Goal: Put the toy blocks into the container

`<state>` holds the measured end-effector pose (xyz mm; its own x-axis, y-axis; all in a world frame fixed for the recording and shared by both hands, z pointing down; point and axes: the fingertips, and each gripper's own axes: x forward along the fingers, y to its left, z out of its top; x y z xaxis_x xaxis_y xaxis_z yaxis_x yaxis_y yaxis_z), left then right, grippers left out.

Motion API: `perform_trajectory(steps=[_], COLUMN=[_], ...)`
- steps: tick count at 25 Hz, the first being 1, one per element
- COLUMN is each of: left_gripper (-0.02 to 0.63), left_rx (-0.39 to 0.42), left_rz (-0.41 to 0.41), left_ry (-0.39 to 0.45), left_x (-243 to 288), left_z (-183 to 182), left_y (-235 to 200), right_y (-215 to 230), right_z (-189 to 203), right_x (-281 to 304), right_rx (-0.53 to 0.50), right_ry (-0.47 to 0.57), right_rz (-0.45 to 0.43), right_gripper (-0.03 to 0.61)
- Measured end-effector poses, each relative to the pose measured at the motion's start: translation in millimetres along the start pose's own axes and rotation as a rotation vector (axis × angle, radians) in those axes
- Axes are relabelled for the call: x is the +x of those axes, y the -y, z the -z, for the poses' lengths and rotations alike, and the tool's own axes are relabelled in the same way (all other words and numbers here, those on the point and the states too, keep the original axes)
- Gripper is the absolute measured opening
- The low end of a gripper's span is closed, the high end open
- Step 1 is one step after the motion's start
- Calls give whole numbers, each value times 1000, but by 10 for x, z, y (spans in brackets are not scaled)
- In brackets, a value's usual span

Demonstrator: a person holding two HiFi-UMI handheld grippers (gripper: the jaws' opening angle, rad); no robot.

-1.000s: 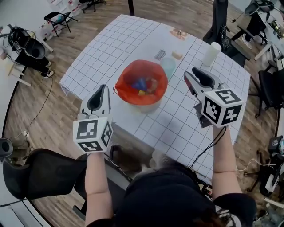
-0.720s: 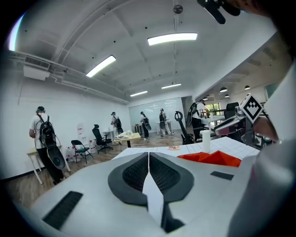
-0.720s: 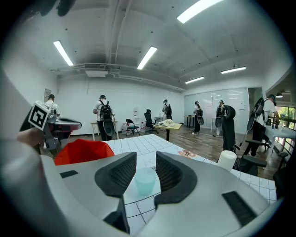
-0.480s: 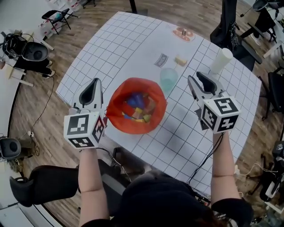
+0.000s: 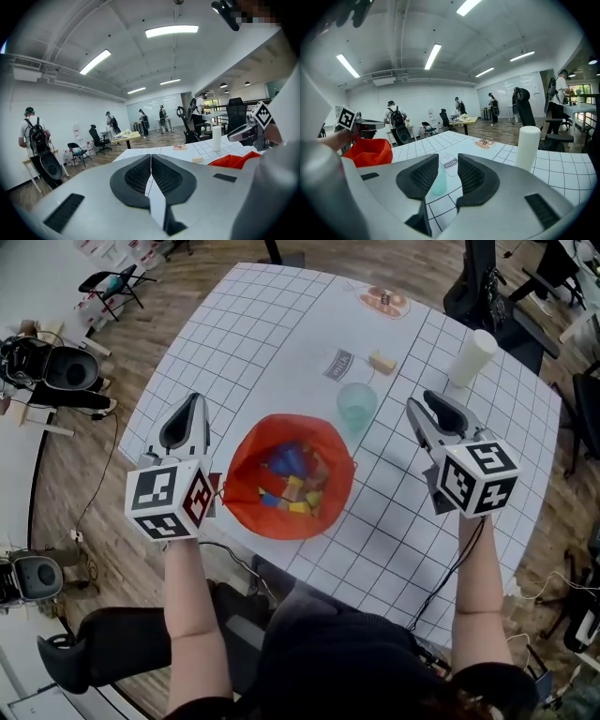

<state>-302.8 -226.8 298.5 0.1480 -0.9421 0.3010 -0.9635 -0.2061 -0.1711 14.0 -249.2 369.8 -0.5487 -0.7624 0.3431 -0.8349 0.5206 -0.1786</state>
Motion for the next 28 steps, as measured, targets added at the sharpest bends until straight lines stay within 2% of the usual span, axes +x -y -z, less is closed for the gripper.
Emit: perform_trajectory(steps=[11,18,28], left_gripper=[26,26,26], left_rx=[-16,-39,-72], left_rz=[138,212,264], left_ry=[-21,-50,-110], left_x=[736,1139,1684], left_z=[157,381,852], left_y=[-61,-1,154], right_y=[123,343,759], right_z=[-52,206,585], right_x=[463,817,1332], right_rx=[17,-33,-149], right_ry=[-48,-96,-70], right_rz=[64,102,148], right_gripper=[146,150,169])
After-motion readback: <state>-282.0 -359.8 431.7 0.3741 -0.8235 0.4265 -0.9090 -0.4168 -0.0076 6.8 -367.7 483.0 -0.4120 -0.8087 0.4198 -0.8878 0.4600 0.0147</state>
